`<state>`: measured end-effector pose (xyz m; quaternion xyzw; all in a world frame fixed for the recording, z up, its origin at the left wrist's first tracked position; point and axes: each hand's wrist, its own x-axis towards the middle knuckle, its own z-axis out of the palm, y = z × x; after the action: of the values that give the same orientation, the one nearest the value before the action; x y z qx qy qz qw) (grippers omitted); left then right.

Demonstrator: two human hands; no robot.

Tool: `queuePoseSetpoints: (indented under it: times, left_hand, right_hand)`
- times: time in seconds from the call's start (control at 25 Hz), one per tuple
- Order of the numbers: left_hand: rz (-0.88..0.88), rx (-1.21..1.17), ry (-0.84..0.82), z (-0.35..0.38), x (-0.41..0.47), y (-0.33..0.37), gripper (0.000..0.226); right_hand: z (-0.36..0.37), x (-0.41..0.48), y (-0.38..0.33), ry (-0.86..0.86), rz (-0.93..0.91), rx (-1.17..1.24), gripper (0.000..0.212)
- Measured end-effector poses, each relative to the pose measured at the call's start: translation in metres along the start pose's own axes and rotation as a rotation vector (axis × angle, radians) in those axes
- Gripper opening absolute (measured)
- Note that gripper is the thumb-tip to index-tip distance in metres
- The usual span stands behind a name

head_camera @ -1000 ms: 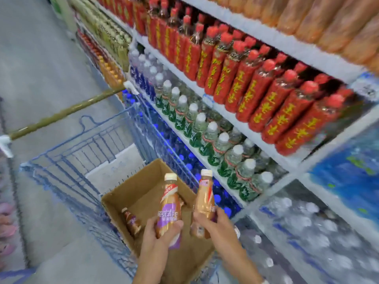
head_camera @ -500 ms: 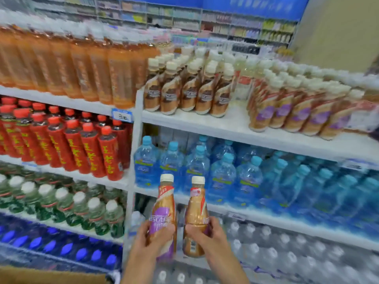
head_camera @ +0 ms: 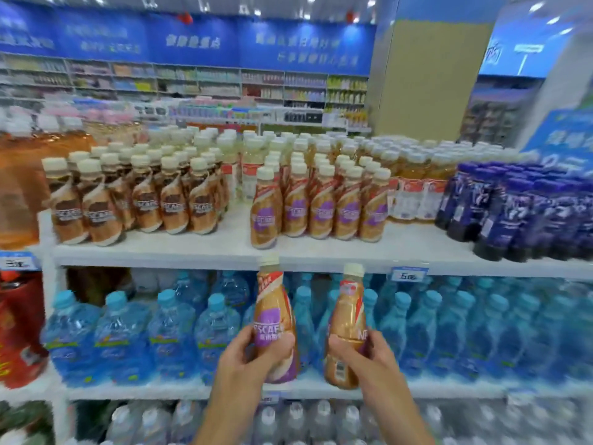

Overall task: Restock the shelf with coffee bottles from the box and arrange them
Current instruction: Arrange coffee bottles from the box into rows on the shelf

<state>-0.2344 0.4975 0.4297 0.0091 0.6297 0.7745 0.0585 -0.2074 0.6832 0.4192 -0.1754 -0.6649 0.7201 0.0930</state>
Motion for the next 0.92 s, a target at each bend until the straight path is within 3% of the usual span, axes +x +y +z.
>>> queuePoseSetpoints:
  times: [0.24, 0.4, 0.56, 0.92]
  left_hand:
    - [0.245, 0.162, -0.050, 0.067, 0.086, 0.050, 0.036]
    - [0.349, 0.348, 0.009, 0.097, 0.152, 0.062, 0.066]
    - [0.429, 0.514, 0.077, 0.103, 0.190, 0.048, 0.071]
    - [0.489, 0.467, 0.080, 0.100, 0.200, 0.025, 0.075]
  right_hand:
    - [-0.002, 0.071, -0.077, 0.069, -0.248, -0.058, 0.045]
    - [0.002, 0.125, -0.111, 0.089, -0.340, -0.097, 0.062]
    - [-0.002, 0.163, -0.105, 0.120, -0.360, -0.163, 0.067]
    - [-0.003, 0.181, -0.076, 0.122, -0.413, -0.188, 0.078]
